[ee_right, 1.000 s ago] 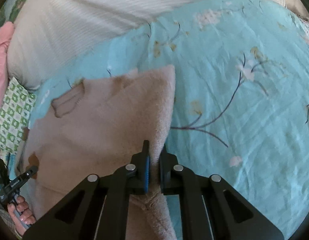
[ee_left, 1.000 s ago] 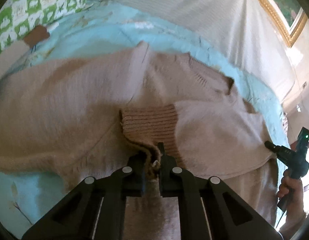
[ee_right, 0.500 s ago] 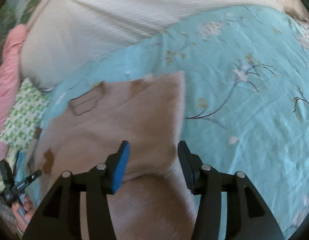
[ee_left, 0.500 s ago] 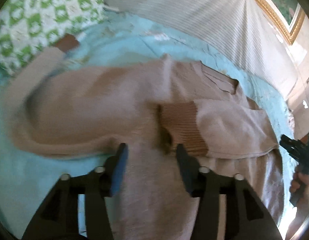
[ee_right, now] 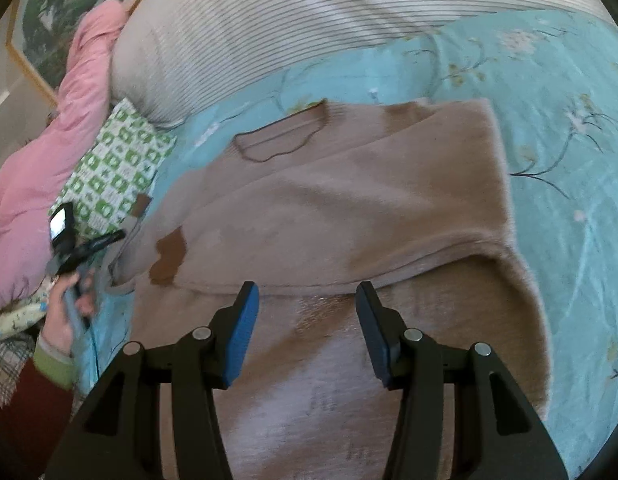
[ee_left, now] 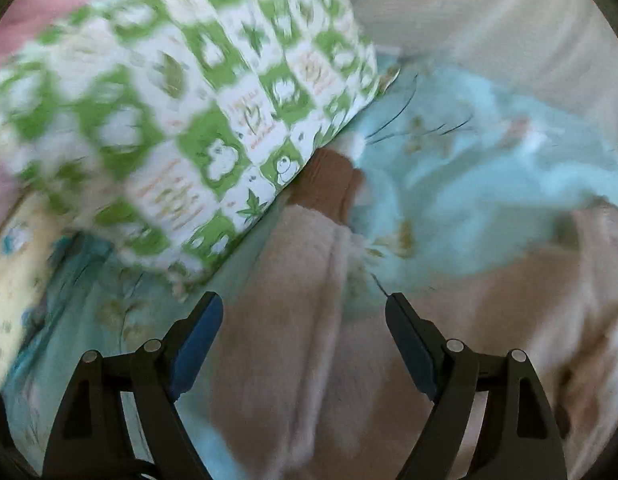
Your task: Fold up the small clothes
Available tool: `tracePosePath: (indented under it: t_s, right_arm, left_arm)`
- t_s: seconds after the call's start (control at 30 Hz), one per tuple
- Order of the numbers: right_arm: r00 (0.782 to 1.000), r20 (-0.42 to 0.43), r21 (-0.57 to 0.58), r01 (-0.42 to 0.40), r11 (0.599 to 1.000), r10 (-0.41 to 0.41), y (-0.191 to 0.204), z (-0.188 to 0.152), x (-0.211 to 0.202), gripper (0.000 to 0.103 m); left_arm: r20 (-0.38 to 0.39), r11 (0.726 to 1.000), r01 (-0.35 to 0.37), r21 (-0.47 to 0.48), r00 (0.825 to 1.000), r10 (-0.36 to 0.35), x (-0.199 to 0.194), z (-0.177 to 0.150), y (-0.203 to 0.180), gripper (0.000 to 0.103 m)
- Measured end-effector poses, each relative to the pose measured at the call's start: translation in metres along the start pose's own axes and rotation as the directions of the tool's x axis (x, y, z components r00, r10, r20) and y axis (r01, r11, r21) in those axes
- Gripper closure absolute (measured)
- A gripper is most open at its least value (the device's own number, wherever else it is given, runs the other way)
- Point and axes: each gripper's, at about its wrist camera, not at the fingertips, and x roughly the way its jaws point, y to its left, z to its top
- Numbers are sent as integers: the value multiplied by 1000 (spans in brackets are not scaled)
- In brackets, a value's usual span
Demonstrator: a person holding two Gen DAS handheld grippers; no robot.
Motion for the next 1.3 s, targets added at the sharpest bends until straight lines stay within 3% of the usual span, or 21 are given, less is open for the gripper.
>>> tracePosePath:
  t_s: [0.13, 0.2, 0.23, 0.27, 0.37, 0.47, 0.53, 0.6, 0.67, 0.7, 0.77, 0.93, 1.3]
  right_arm:
    - [999, -20, 3, -31, 1000, 31, 6, -5, 6, 51]
    - [999, -28, 5, -29, 1000, 29, 7, -8, 9, 51]
    - [999, -29, 7, -30, 1000, 30, 7, -8, 9, 51]
    - [999, -29, 9, -31, 999, 31, 6, -9, 9, 51]
    - [999, -18, 18, -43, 999, 43, 4, -11, 6, 51]
    - [999, -2, 27, -49, 998, 49, 3, -12, 3, 51]
    - [999, 7, 34, -52, 998, 52, 1, -14, -1, 51]
    - [998, 20, 41, -53, 998, 52, 0, -15, -6, 51]
    - [998, 31, 48, -50, 998, 49, -3, -17, -11, 51]
    - [998, 35, 50, -47, 998, 45, -5, -19, -13, 51]
    - [998, 44, 59, -47, 997, 44, -9, -21, -19, 51]
    - [997, 69, 88, -36, 995, 30, -24, -26, -34, 51]
    - [994, 106, 191, -24, 981, 4, -65, -32, -43, 51]
  left_arm:
    - [-92, 999, -36, 18, 995, 38, 44, 13, 1, 20]
    - [-88, 1000, 12, 3, 996, -11, 48, 15, 3, 43]
    - [-85, 998, 57, -24, 995, -59, 45, 15, 7, 75]
    - [-78, 994, 91, -56, 992, -95, 40, 16, 11, 91]
    - [16, 977, 178, -118, 984, -177, 8, 15, 16, 93]
    - [119, 949, 295, -112, 952, -282, -38, 11, 2, 93]
    - [183, 924, 374, -79, 917, -355, -75, 5, -16, 93]
    - [237, 892, 452, -32, 870, -432, -108, 0, -39, 93]
    - [261, 861, 508, 22, 828, -496, -134, -5, -67, 93]
    - [269, 836, 547, 47, 799, -538, -148, -11, -84, 93]
    - [265, 805, 586, 92, 765, -587, -159, -20, -118, 93]
    - [197, 766, 622, 166, 740, -643, -170, -47, -187, 93]
    - [125, 732, 611, 300, 736, -665, -162, -79, -261, 93]
